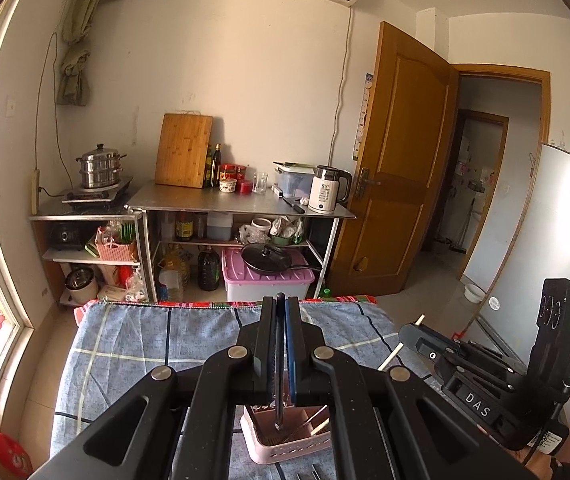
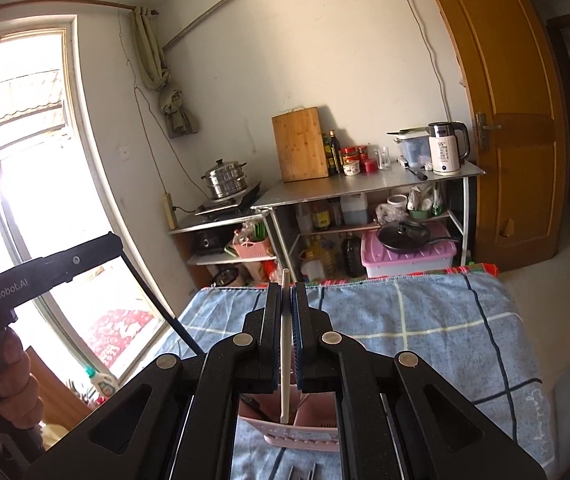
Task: Organize utensils
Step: 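Lift both held chopsticks upright and carry them over the pink basket, then lower the chopsticks into the basket and open both tools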
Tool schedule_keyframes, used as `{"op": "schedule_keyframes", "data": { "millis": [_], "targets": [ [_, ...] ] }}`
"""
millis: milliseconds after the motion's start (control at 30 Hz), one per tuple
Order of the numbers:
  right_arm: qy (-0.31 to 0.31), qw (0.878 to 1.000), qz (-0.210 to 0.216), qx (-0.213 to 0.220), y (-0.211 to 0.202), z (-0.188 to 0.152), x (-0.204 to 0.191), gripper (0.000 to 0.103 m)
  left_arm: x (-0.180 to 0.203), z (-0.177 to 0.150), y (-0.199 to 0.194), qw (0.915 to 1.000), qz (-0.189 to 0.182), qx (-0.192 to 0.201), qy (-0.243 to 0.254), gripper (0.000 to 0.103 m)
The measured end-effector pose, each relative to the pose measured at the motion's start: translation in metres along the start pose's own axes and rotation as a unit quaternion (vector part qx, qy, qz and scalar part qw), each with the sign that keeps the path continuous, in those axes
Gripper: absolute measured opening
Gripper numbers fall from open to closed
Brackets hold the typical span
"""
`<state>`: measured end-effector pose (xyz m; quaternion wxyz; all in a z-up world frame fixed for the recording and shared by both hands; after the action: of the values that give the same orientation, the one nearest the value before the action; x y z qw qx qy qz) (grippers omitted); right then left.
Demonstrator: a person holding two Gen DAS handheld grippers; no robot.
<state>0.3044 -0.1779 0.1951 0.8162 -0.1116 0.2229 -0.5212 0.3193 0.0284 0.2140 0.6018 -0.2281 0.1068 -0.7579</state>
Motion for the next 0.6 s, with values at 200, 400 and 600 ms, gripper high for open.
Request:
{"op": "schedule_keyframes", "data": {
  "millis": [200,400,600],
  "targets": [
    [0.004,1.0,-0.002,-0.011,0.016,-0.011,0.002,0.005,-0.009,-0.017,0.022,0.9998,0.003,-0.019,-0.009,0.004],
    [0.005,0.999,-0.005,-0.035,0.032,-0.03,0.005,0.005,-0.019,-0.037,0.042,0.9989,0.007,-0.043,-0.019,0.004],
    [0.017,0.998,-0.001,-0.064,0.044,-0.05,0.01,0.005,-0.026,-0.059,0.056,0.9973,0.015,-0.068,-0.022,0.004]
  ]
}}
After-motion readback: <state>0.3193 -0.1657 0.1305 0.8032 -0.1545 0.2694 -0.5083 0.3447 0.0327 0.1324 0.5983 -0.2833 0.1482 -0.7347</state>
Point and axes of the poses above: each gripper's, at about its wrist camera, not at the fingertips, and y roughly the way its jaws point, x to its right, z to its top, the point moved 4 cm from there along y, roughly the way its jaws point, and after that the axes turned 3 degrees about -y, right-handed, at the moved point
